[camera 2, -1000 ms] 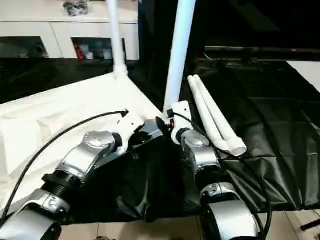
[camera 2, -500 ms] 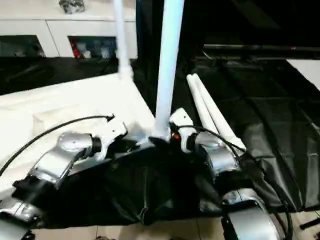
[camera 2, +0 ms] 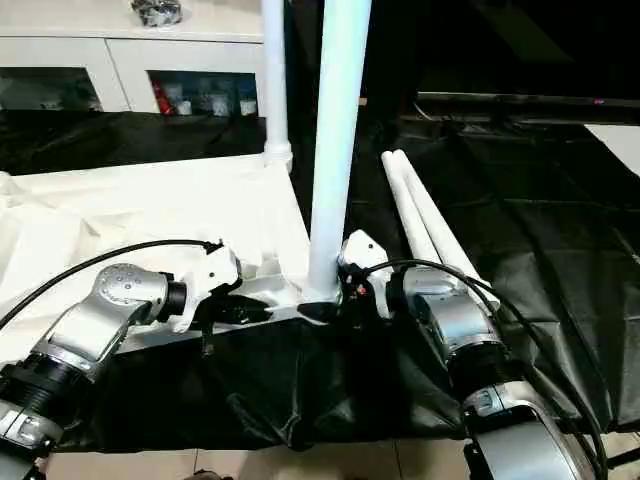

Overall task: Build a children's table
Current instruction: Rotate leg to tighten

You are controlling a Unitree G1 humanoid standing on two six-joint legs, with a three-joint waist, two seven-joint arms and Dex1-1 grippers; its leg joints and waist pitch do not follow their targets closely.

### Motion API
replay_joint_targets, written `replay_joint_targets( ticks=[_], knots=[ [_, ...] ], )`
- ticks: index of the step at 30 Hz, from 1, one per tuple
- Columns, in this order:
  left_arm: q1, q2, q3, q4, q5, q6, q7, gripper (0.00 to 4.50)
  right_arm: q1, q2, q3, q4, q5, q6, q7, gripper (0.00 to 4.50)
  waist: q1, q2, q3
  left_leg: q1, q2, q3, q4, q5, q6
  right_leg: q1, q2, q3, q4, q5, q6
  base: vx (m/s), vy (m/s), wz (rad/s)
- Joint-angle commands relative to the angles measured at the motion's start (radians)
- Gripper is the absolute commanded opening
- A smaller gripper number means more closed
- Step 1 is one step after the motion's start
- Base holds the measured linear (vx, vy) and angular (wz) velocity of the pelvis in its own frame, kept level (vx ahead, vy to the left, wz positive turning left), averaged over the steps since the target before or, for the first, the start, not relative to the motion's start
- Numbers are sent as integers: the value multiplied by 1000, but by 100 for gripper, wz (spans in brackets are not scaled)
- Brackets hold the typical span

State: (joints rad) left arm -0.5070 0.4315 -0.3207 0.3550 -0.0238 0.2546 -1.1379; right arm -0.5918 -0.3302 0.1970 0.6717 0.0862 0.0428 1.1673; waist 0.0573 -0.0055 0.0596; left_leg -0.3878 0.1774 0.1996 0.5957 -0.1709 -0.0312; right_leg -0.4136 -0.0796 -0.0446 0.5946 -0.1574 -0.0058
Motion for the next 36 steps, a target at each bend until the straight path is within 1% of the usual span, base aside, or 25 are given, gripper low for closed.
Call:
replay_joint_targets(
  ticks=[1,4,7,10,11,12,14,15,16,17,18,19,20,21,23,24,25,27,28,30,31,33,34,35,36],
  knots=[
    [7,2,-22,-21,-2,-2,-15,0,5,-1,19,-28,5,12,25,316,1,-8,-70,26,55,-21,-72,-243,34,43,-62,37,-62,-277,-234,0,0,0],
    [11,3,-19,-25,-4,1,-15,0,13,9,16,-32,7,18,22,287,1,-6,-71,26,55,-21,-71,-238,35,43,-62,37,-61,-271,-235,0,0,0],
    [16,-8,-9,-24,-10,5,-2,0,27,26,9,-34,19,33,11,280,2,-7,-71,25,55,-21,-71,-236,35,44,-63,37,-61,-268,-236,0,0,0],
    [9,-41,8,-10,-13,15,48,0,38,65,-25,-15,43,59,-52,276,1,-9,-70,26,56,-22,-73,-248,30,42,-63,37,-64,-290,-231,0,0,0],
    [3,-60,17,0,-11,21,79,0,38,86,-44,6,47,62,-101,276,0,-9,-70,27,54,-22,-73,-249,28,42,-62,38,-64,-291,-229,0,0,0],
    [-5,-79,26,10,-9,28,112,0,35,108,-64,30,49,67,-156,276,-2,-9,-68,28,54,-23,-74,-267,19,39,-64,38,-68,-321,-224,0,0,0],
    [-14,-100,31,24,-2,28,148,0,30,130,-80,57,48,63,-212,275,-5,-10,-68,28,52,-26,-76,-286,5,40,-65,37,-71,-359,-212,0,0,0],
    [-27,-131,34,45,11,25,200,0,22,163,-101,96,46,59,-293,275,-12,-9,-64,28,52,-25,-77,-300,0,34,-64,38,-76,-384,-204,0,0,0],
    [-39,-156,36,63,23,23,243,0,14,190,-117,126,45,56,-354,274,-14,-8,-61,33,51,-26,-77,-324,-8,30,-64,38,-81,-414,-198,0,0,0],
    [-55,-192,40,87,36,28,303,0,-1,224,-136,169,41,55,-444,274,-22,-5,-62,35,48,-31,-77,-362,-28,30,-66,35,-88,-475,-181,0,0,0],
    [-58,-198,41,91,38,31,314,0,-4,229,-139,177,40,54,-461,274,-22,-5,-62,35,48,-31,-77,-362,-28,30,-66,35,-88,-475,-181,0,0,0],
    [-71,-225,45,107,46,36,358,0,-20,252,-149,211,34,50,-528,274,-25,-3,-62,38,48,-35,-77,-386,-33,27,-68,33,-92,-519,-160,-57,5,-2],
    [-78,-242,46,116,51,39,384,0,-29,266,-155,228,30,47,-565,274,-28,-4,-62,38,47,-35,-76,-394,-32,25,-67,32,-95,-529,-157,0,0,0],
    [-83,-254,48,123,55,40,404,0,-36,277,-159,241,27,44,-594,274,-30,-2,-61,36,46,-36,-76,-404,-32,25,-67,30,-98,-545,-147,0,0,0],
    [-107,-313,53,148,69,56,487,0,-85,323,-193,305,25,44,-741,274,-32,-3,-61,39,44,-39,-76,-420,-35,22,-65,26,-103,-568,-136,0,0,0],
    [-111,-321,53,152,71,58,498,0,-93,331,-198,314,25,41,-759,274,-36,-3,-60,39,44,-40,-76,-432,-38,21,-65,25,-104,-577,-131,0,0,0],
    [-115,-329,54,156,73,60,509,0,-102,339,-203,323,26,37,-776,274,-35,-4,-62,40,44,-40,-76,-436,-37,22,-67,23,-106,-580,-128,0,0,0],
    [-118,-336,50,164,83,45,508,0,-121,352,-208,338,12,2,-789,274,-34,-5,-63,36,44,-40,-78,-439,-26,23,-67,22,-108,-563,-121,0,0,0],
    [-118,-338,51,167,85,40,508,0,-127,356,-213,346,10,-9,-790,309,-34,-4,-63,36,45,-40,-79,-443,-23,22,-67,22,-108,-554,-124,0,0,0],
    [-113,-329,44,160,85,26,486,0,-135,356,-218,353,14,-29,-777,344,-34,-4,-63,34,46,-40,-81,-445,-20,23,-68,21,-106,-541,-128,0,0,0],
    [-104,-316,40,146,82,21,461,0,-137,347,-213,348,13,-38,-754,344,-35,-7,-63,35,46,-39,-81,-446,-19,23,-67,22,-106,-535,-129,0,0,0],
    [-84,-286,33,118,74,6,409,0,-136,321,-192,332,-3,-47,-711,364,-34,-5,-64,34,47,-40,-83,-451,-16,24,-68,22,-105,-526,-134,0,0,0],
    [-76,-275,31,108,70,4,390,0,-134,309,-182,327,-11,-51,-694,364,-35,-6,-65,26,48,-41,-86,-431,-13,31,-68,23,-100,-493,-142,0,0,0],
    [-62,-254,26,90,63,-3,357,0,-131,286,-165,317,-25,-59,-658,387,-33,-4,-67,24,49,-39,-87,-413,-11,32,-67,24,-95,-453,-157,0,0,0],
    [-56,-245,24,82,60,-7,342,0,-129,276,-157,312,-29,-63,-638,387,-33,-3,-67,27,49,-36,-85,-412,-8,30,-68,26,-95,-443,-164,0,0,0]
  ],
)
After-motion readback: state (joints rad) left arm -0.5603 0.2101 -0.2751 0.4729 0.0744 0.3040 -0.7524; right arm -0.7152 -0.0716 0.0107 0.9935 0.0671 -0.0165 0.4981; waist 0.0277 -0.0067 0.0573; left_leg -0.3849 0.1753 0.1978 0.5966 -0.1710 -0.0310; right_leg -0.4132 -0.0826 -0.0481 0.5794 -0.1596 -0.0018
